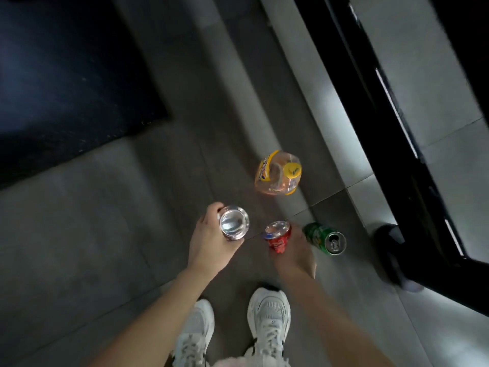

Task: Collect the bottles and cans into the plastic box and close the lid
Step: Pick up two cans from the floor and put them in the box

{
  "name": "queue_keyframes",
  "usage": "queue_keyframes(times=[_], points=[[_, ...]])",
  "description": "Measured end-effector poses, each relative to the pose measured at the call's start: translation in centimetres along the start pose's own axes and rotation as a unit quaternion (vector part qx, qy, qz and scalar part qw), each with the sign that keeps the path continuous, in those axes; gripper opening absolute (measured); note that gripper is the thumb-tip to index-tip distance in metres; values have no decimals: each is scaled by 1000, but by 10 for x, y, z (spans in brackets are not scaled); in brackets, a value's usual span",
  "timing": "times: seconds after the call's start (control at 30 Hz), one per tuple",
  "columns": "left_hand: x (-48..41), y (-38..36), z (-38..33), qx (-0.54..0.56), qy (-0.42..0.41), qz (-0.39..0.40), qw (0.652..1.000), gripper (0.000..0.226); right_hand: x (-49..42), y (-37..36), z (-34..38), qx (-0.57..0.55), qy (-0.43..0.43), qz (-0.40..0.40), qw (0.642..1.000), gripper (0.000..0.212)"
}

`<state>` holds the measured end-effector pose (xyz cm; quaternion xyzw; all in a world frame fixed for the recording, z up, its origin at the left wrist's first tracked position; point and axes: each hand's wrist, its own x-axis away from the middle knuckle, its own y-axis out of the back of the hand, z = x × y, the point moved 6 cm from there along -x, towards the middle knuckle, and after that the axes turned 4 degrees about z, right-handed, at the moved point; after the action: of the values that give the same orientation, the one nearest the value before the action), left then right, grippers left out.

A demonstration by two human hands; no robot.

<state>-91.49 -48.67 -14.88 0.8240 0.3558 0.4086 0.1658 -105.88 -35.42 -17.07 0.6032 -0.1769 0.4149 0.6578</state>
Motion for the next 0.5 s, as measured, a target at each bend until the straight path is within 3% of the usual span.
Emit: queue_keyframes(times=[0.2,0.5], points=[[110,114,-31,40,74,-30,996,74,135,80,45,-84,46,-5,995,60],[292,271,-69,107,101,-127,981,74,330,147,123,-34,179,37,983,60]])
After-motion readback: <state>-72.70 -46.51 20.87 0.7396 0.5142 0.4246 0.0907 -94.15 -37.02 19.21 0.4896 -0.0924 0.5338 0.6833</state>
